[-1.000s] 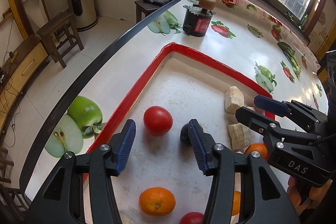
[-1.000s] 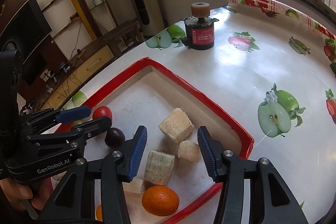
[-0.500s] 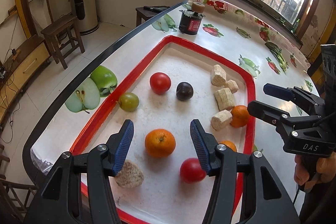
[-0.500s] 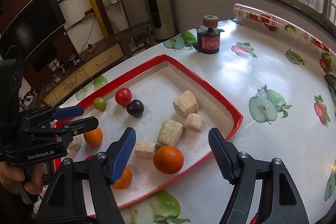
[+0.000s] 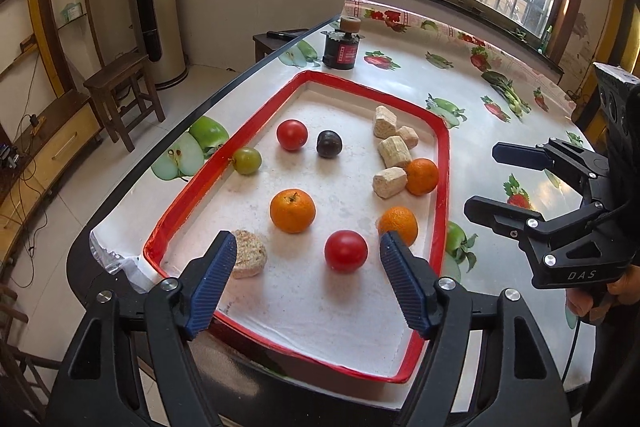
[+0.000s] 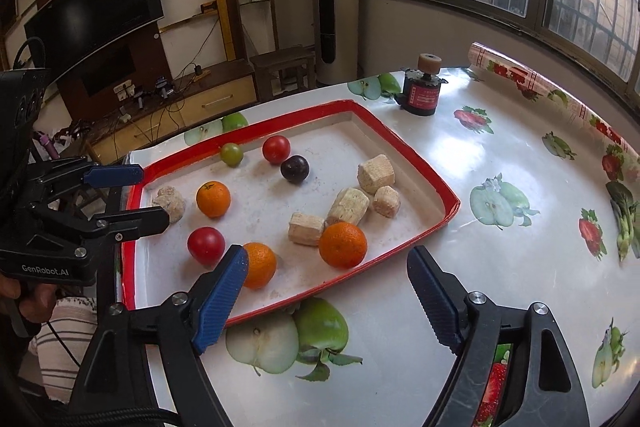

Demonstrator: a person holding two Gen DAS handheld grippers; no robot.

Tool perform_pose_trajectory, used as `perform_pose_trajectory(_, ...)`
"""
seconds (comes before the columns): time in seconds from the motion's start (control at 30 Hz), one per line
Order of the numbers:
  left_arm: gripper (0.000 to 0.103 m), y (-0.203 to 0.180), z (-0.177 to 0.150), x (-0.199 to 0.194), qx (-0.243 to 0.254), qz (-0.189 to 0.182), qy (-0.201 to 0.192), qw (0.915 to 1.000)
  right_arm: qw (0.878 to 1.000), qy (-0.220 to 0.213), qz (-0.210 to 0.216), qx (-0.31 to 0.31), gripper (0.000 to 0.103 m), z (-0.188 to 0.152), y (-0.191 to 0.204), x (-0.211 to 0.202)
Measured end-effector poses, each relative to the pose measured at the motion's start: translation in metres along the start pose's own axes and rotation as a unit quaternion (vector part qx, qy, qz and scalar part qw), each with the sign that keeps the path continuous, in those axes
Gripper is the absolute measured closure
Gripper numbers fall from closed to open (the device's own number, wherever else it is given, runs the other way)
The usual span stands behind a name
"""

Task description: Organize fruits

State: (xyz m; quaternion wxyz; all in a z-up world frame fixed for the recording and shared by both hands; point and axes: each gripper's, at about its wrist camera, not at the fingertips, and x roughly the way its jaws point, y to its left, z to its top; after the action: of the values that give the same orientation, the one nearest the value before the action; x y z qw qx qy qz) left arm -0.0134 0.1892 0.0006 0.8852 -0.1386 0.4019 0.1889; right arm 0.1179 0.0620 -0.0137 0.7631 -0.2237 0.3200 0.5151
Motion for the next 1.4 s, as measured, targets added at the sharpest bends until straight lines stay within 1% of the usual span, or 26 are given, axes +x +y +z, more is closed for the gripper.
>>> perform_pose_trajectory(0.1, 0.029, -0.002, -0.009, -0.009, 0.006, 0.002, -0.007, 1.0, 1.0, -0.004, 0.01, -0.022, 0.018, -0.007, 0.007, -0.009)
perform_pose_trajectory(0.23, 0.029, -0.005, -0.019, -0.019, 0.011, 0.007, -0.018, 0.9997, 0.999, -0.011, 0.02, -0.037, 0.018, -0.014, 0.013, -0.02)
perform_pose_trajectory(0.47, 0.029, -0.016, -0.035, -0.043, 0.024, 0.019, -0.052, 0.9982, 0.997, -0.053, 0.037, -0.033, 0.015, -0.034, 0.019, -0.049)
perform_pose_trajectory(0.5, 0.028, -0.017, -0.038, -0.047, 0.028, 0.023, -0.057, 0.9977, 0.997, -0.056, 0.04, -0.034, 0.014, -0.038, 0.021, -0.052)
perform_pose_trajectory(0.57, 0.023, -0.02, -0.043, -0.056, 0.034, 0.03, -0.069, 0.9966, 0.997, -0.057, 0.043, -0.038, 0.011, -0.048, 0.024, -0.059)
perform_pose_trajectory(0.63, 0.022, -0.021, -0.05, -0.066, 0.039, 0.033, -0.082, 0.9953, 0.996, -0.057, 0.049, -0.037, 0.009, -0.059, 0.025, -0.065)
perform_pose_trajectory(0.73, 0.022, -0.025, -0.057, -0.078, 0.045, 0.037, -0.096, 0.9937, 0.996, -0.062, 0.053, -0.029, 0.008, -0.073, 0.024, -0.076)
perform_pose_trajectory(0.8, 0.022, -0.027, -0.061, -0.084, 0.049, 0.039, -0.101, 0.9929, 0.996, -0.07, 0.051, -0.024, 0.008, -0.082, 0.022, -0.085)
perform_pose_trajectory(0.93, 0.021, -0.031, -0.067, -0.094, 0.053, 0.043, -0.107, 0.992, 0.995, -0.094, 0.031, -0.026, 0.008, -0.097, 0.023, -0.104)
perform_pose_trajectory(1.07, 0.021, -0.035, -0.07, -0.099, 0.055, 0.055, -0.114, 0.9904, 0.994, -0.104, 0.021, -0.035, 0.005, -0.109, 0.025, -0.117)
perform_pose_trajectory(1.17, 0.021, -0.036, -0.072, -0.104, 0.054, 0.058, -0.12, 0.9896, 0.993, -0.11, 0.005, -0.045, 0.004, -0.116, 0.028, -0.123)
perform_pose_trajectory(1.4, 0.021, -0.04, -0.074, -0.115, 0.057, 0.059, -0.135, 0.9874, 0.992, -0.113, 0.007, -0.052, 0.004, -0.122, 0.028, -0.129)
